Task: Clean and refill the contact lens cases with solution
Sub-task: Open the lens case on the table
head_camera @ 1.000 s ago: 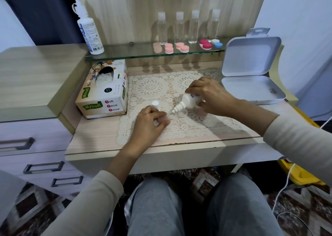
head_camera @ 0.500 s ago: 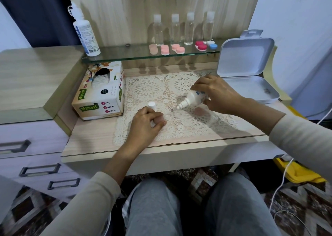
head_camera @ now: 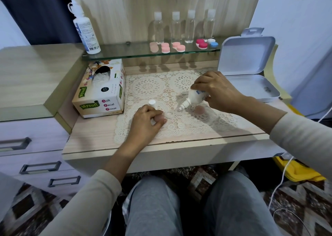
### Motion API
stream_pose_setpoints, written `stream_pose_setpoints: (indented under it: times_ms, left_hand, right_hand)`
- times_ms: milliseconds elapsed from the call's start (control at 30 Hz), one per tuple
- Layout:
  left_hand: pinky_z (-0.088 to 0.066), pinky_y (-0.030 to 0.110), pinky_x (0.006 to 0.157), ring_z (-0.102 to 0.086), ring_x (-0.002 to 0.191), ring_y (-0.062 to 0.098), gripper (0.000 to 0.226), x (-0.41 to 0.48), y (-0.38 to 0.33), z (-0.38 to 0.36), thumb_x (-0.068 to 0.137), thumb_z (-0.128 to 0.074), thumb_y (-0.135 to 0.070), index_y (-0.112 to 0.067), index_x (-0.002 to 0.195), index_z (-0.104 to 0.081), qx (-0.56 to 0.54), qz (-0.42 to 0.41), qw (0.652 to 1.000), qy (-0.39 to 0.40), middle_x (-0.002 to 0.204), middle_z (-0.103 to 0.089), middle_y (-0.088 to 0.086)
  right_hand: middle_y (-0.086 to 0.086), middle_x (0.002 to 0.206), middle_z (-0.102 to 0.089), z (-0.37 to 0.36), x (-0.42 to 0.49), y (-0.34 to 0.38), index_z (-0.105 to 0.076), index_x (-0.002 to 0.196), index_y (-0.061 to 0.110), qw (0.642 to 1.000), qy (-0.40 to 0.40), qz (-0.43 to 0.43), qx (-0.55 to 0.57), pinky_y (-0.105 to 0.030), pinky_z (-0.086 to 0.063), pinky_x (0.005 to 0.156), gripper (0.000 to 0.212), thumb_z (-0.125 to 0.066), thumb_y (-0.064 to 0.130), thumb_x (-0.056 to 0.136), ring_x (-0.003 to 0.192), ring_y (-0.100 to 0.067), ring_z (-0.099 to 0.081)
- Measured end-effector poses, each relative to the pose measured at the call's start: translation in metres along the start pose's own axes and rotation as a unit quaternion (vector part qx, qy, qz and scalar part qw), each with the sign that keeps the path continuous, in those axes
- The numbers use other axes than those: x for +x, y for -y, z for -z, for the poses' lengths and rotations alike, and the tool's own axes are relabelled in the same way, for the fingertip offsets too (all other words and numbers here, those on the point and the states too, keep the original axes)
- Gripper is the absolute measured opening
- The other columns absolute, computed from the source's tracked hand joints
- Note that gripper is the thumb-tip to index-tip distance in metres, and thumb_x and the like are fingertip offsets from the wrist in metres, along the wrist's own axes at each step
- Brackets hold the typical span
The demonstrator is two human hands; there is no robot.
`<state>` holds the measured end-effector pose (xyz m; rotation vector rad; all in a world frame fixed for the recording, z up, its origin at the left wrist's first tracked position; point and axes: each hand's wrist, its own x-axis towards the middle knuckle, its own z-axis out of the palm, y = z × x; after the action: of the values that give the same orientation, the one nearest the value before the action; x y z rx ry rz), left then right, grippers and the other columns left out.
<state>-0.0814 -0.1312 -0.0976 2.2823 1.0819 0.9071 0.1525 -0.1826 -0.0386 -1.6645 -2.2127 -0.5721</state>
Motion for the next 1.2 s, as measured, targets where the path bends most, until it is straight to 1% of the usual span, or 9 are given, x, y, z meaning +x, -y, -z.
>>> stream_pose_setpoints:
  times_ms: [233,467,733,967,1200]
  left_hand:
    - [-0.046,0.04,0.091,-0.056,0.095,0.023,0.03,-0.0003,-0.0002,0.0,0.077,-0.073,-0.02,-0.007,0.104,-0.07,-0.003,0.0,1.0,0.0,0.098,-0.058,0.007]
    - [-0.045,0.04,0.092,-0.055,0.097,0.022,0.031,-0.0003,-0.0013,0.001,0.078,-0.073,-0.021,-0.008,0.105,-0.069,-0.002,0.004,1.0,0.002,0.099,-0.057,0.006]
    - [-0.046,0.039,0.091,-0.056,0.096,0.022,0.031,-0.0007,-0.001,0.0015,0.078,-0.073,-0.021,-0.008,0.105,-0.07,-0.001,0.002,1.0,0.0,0.099,-0.057,0.005]
    - [-0.046,0.037,0.089,-0.056,0.094,0.023,0.031,0.0001,-0.0008,0.0008,0.077,-0.073,-0.021,-0.008,0.105,-0.07,0.005,-0.002,1.0,-0.001,0.098,-0.058,0.006]
    - [-0.046,0.039,0.09,-0.056,0.094,0.022,0.031,0.0,0.0002,0.0004,0.078,-0.073,-0.021,-0.007,0.105,-0.069,0.005,-0.004,1.0,0.001,0.097,-0.057,0.006]
  right_hand:
    - [-0.014,0.092,-0.068,-0.0034,-0.0017,-0.0007,-0.07,0.098,0.003,1.0,0.001,0.003,-0.004,-0.046,-0.046,0.076,0.052,-0.074,-0.013,0.049,0.081,-0.039,-0.058]
    - [-0.015,0.097,-0.067,-0.001,0.0001,-0.0018,-0.068,0.103,0.003,1.0,0.003,-0.009,-0.006,-0.045,-0.042,0.083,0.05,-0.071,-0.012,0.056,0.088,-0.039,-0.057]
    - [-0.013,0.095,-0.067,0.0039,0.0,-0.0037,-0.069,0.1,0.004,1.0,0.007,-0.003,-0.024,-0.045,-0.043,0.079,0.051,-0.074,-0.01,0.052,0.085,-0.038,-0.057]
    - [-0.013,0.095,-0.067,0.0052,-0.0004,-0.0032,-0.069,0.1,0.004,1.0,0.015,-0.008,-0.023,-0.046,-0.042,0.08,0.05,-0.074,-0.01,0.052,0.086,-0.039,-0.057]
    - [-0.013,0.093,-0.067,0.0052,-0.0005,-0.0013,-0.069,0.099,0.004,0.999,0.031,-0.018,-0.022,-0.045,-0.042,0.079,0.05,-0.073,-0.01,0.051,0.085,-0.038,-0.057]
